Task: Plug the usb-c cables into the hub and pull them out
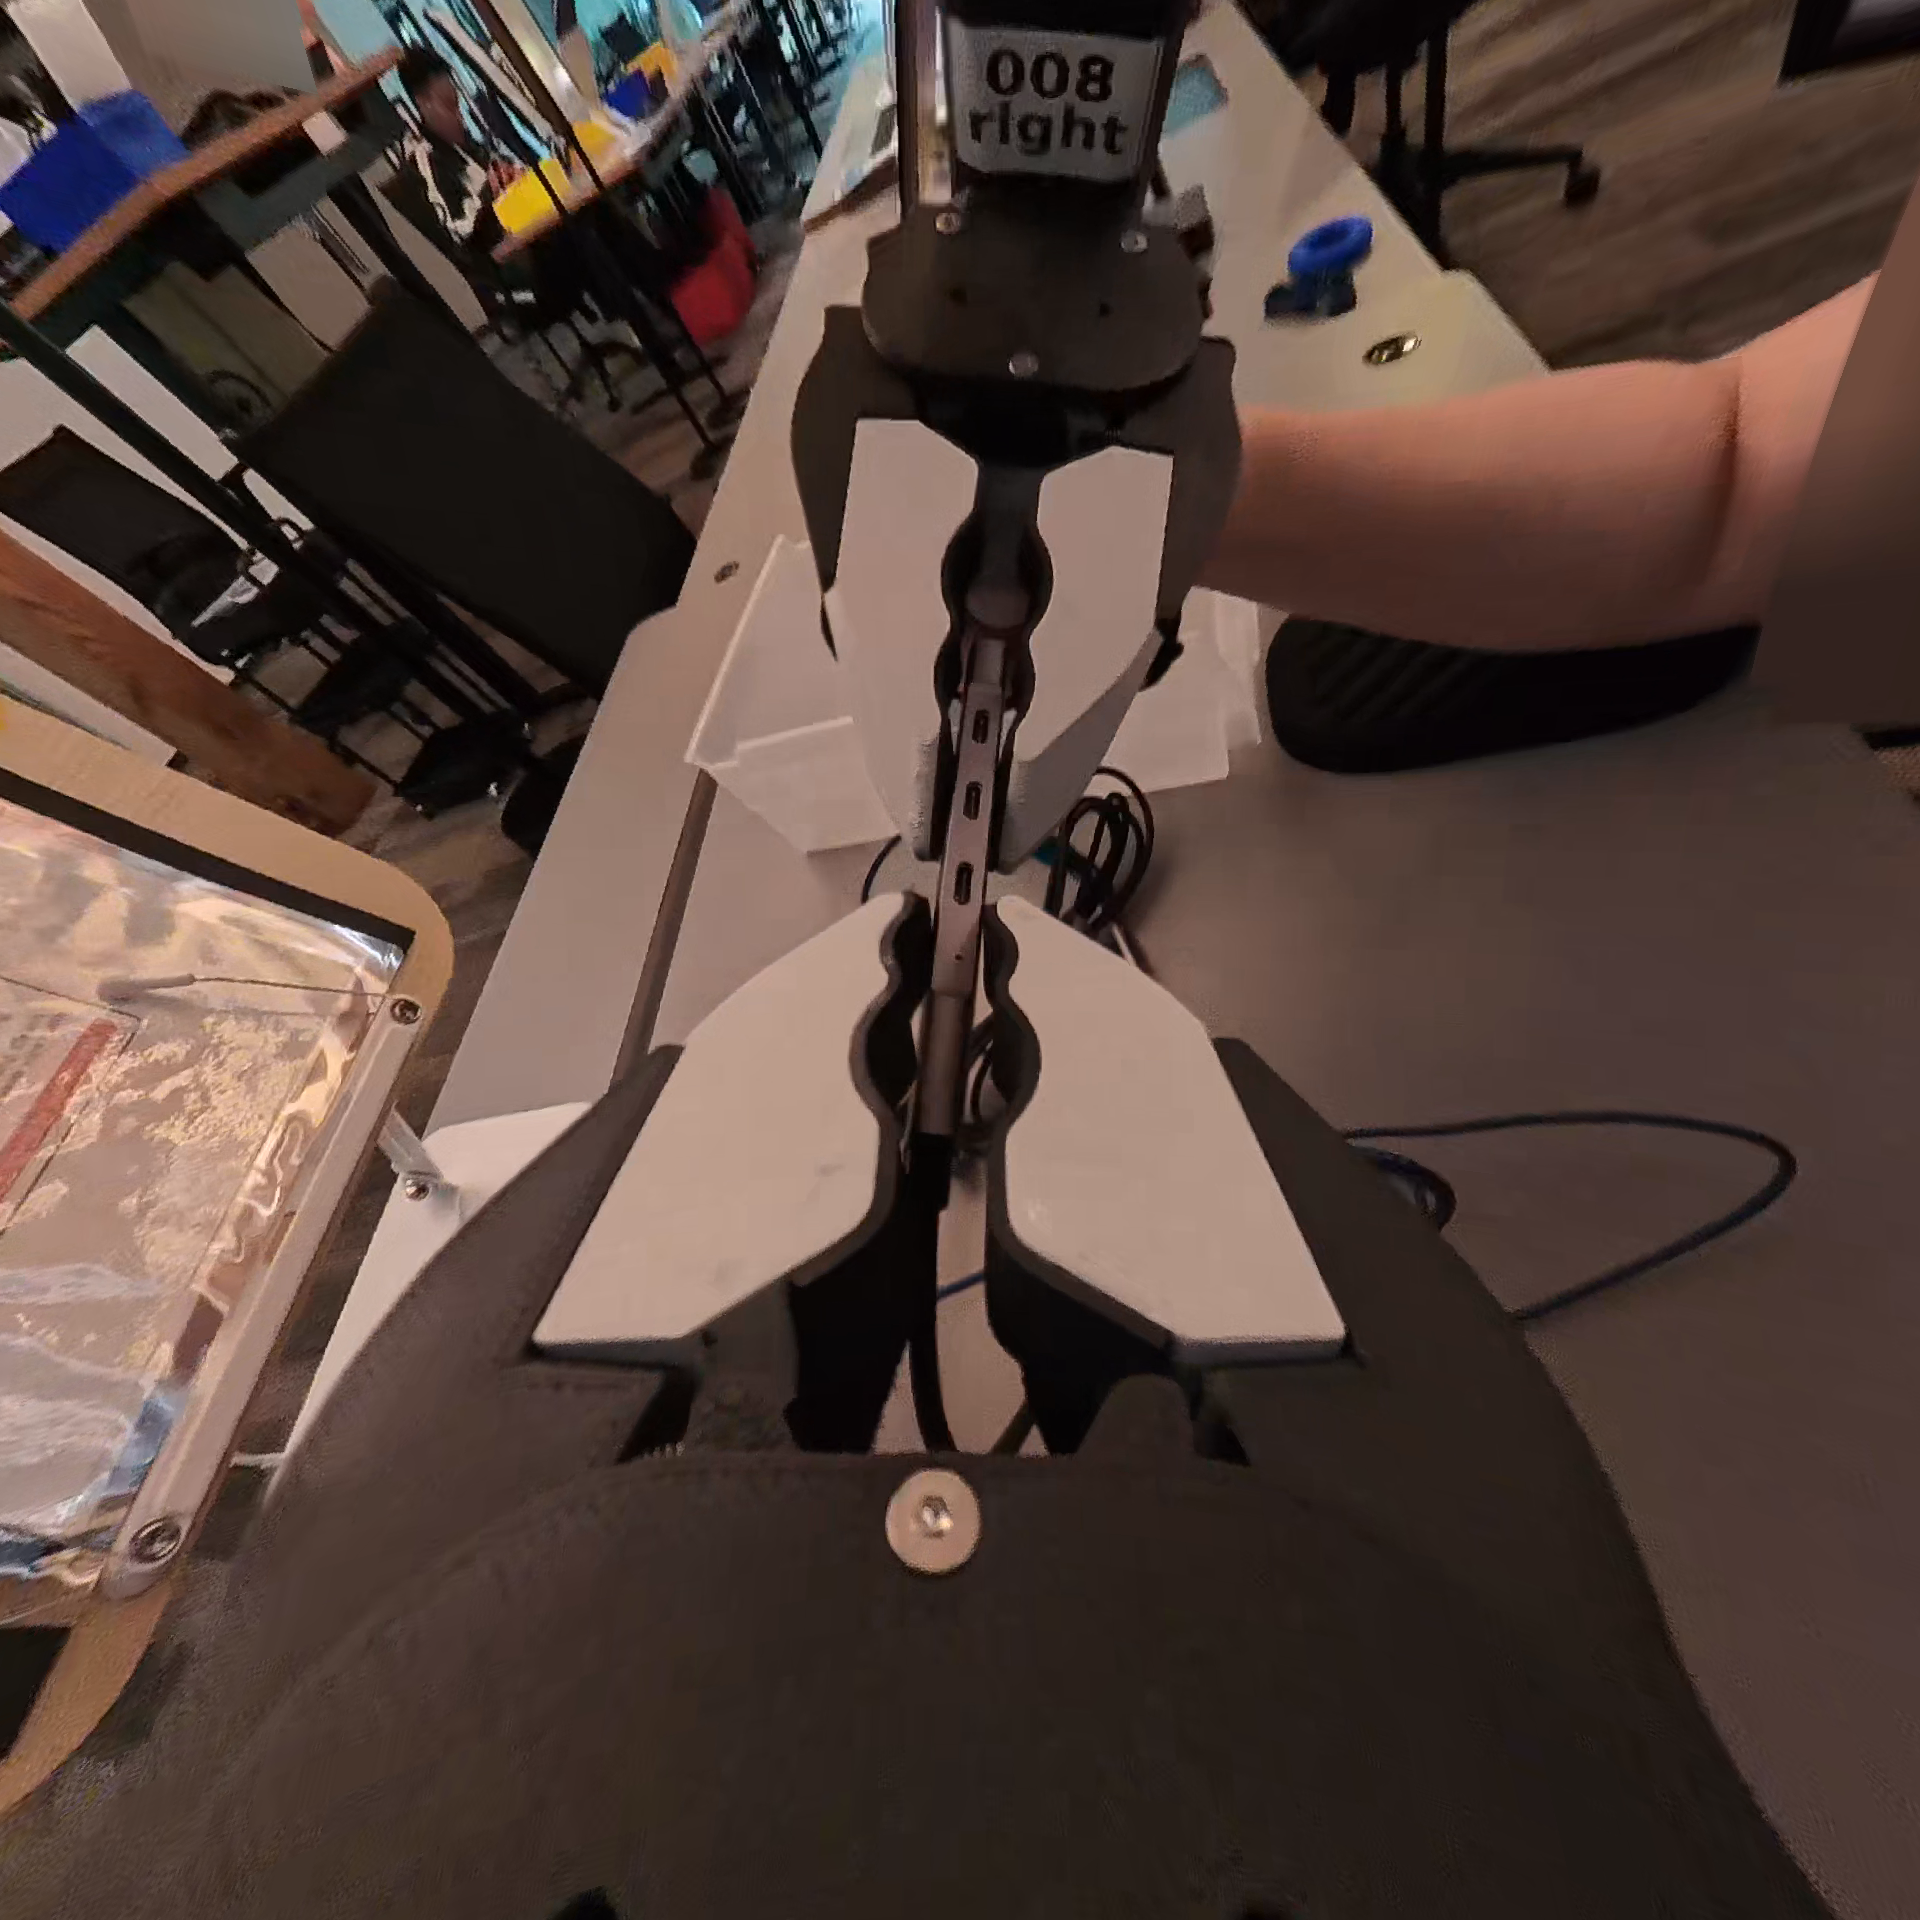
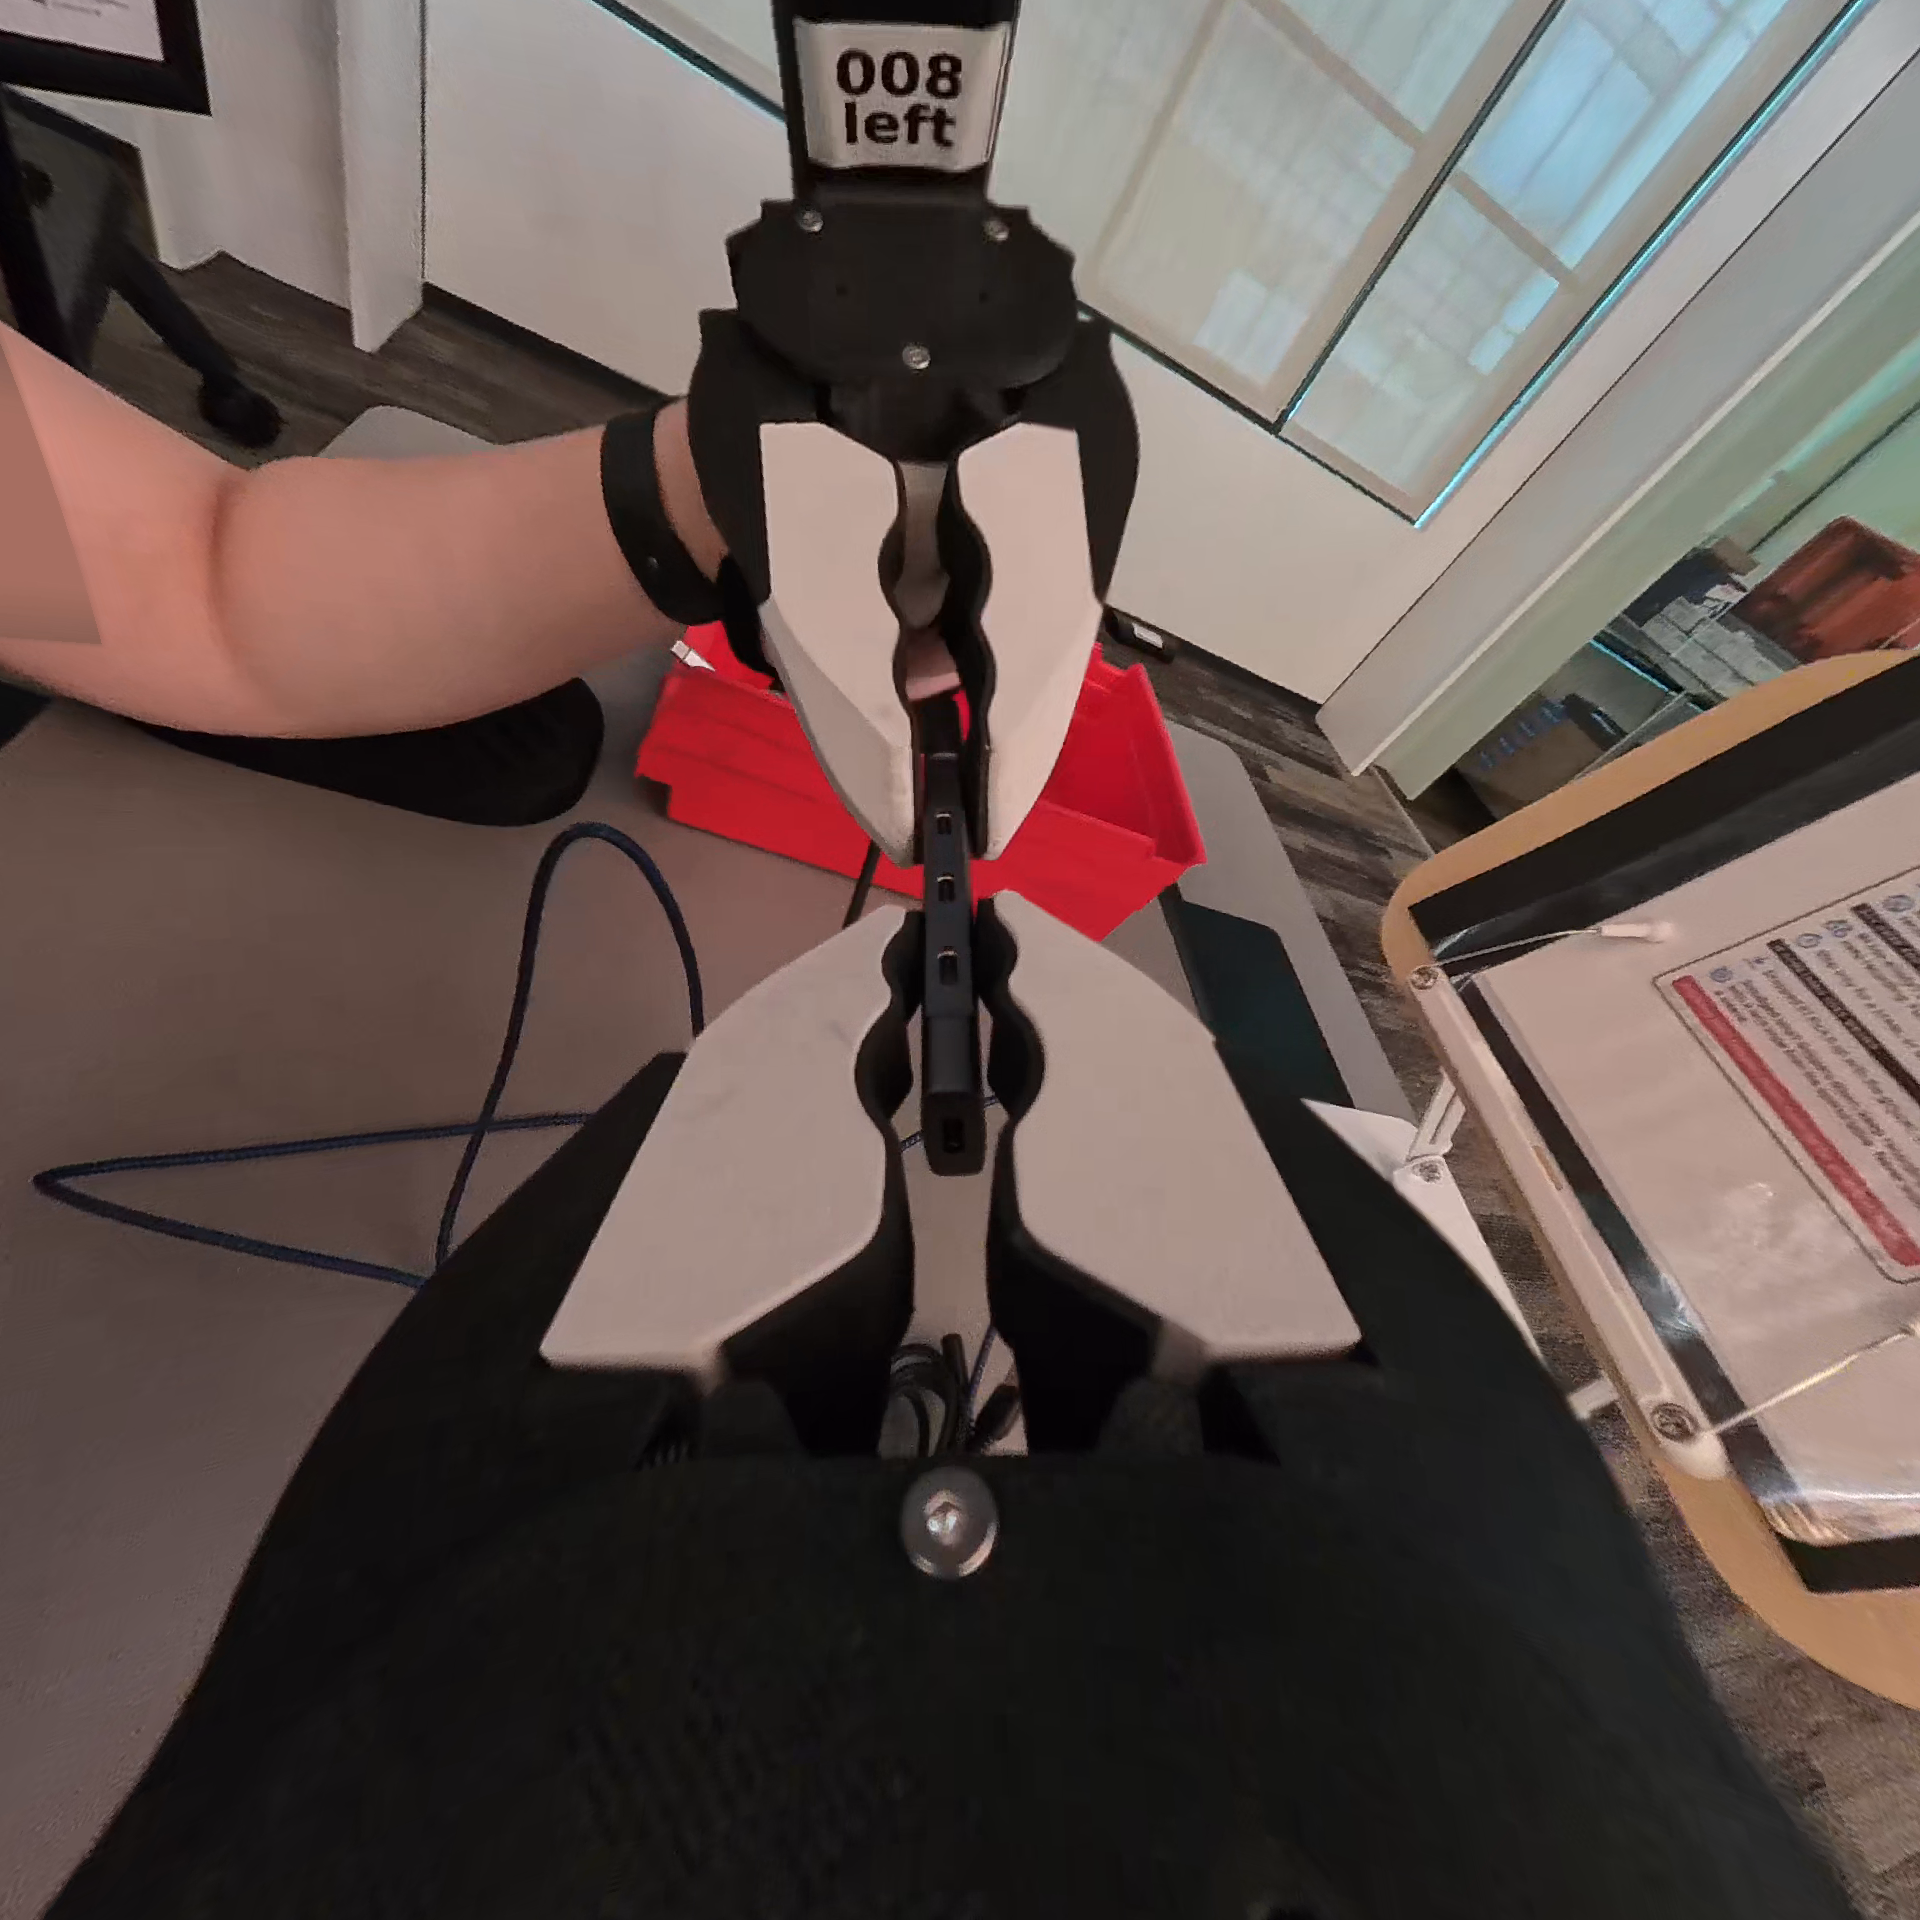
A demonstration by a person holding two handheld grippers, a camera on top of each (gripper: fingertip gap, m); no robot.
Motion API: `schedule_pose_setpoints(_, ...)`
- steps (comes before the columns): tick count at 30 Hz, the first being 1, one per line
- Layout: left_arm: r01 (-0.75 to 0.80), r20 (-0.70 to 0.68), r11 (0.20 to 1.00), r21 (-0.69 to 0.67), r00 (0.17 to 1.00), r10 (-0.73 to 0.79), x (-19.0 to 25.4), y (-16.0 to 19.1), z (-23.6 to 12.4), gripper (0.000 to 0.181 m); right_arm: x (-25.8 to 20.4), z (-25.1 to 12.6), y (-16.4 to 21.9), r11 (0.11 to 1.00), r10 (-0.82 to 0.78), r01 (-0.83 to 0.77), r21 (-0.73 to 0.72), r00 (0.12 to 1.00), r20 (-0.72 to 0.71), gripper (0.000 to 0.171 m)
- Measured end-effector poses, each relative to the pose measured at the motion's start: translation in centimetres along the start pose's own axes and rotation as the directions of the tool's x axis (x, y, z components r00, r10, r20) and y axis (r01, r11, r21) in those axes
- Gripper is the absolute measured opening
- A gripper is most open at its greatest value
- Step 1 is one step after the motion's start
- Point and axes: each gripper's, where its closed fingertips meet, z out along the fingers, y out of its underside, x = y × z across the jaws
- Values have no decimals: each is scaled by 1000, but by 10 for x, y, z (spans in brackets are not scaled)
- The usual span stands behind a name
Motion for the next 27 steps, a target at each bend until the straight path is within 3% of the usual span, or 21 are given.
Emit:
schedule_pose_setpoints(1, -6, -1, 1000, -18, 1000, 6, 0, 2, 0, 8, 0, 2, 2, 1000, 7, -7, 3, 1000, 5, 11)
schedule_pose_setpoints(6, -16, 101, 995, -97, 995, 25, -17, 11, -18, 8, 20, -2, 9, 999, 38, -39, -4, 994, -104, 21)
schedule_pose_setpoints(8, 10, 169, 996, -91, 986, 5, -30, 12, -33, 8, 38, -7, 21, 990, 132, -139, -25, 975, -181, 25)
schedule_pose_setpoints(12, 50, 339, 995, -88, 941, -17, -57, 14, -65, 8, 61, -7, 94, 859, 368, -455, -237, 868, -332, 25)
schedule_pose_setpoints(18, 99, 476, 993, -56, 878, -61, -77, 11, -93, 8, 74, -29, 136, 762, 376, -550, -340, 805, -459, 19)
schedule_pose_setpoints(22, 92, 482, 994, -61, 875, -51, -76, 7, -94, 8, 30, -33, 137, 716, 431, -479, -508, 875, -219, 22)
schedule_pose_setpoints(27, 78, 481, 994, -71, 876, -35, -73, 3, -93, 8, -34, -13, 115, 836, 286, -151, -528, 941, 183, 30)
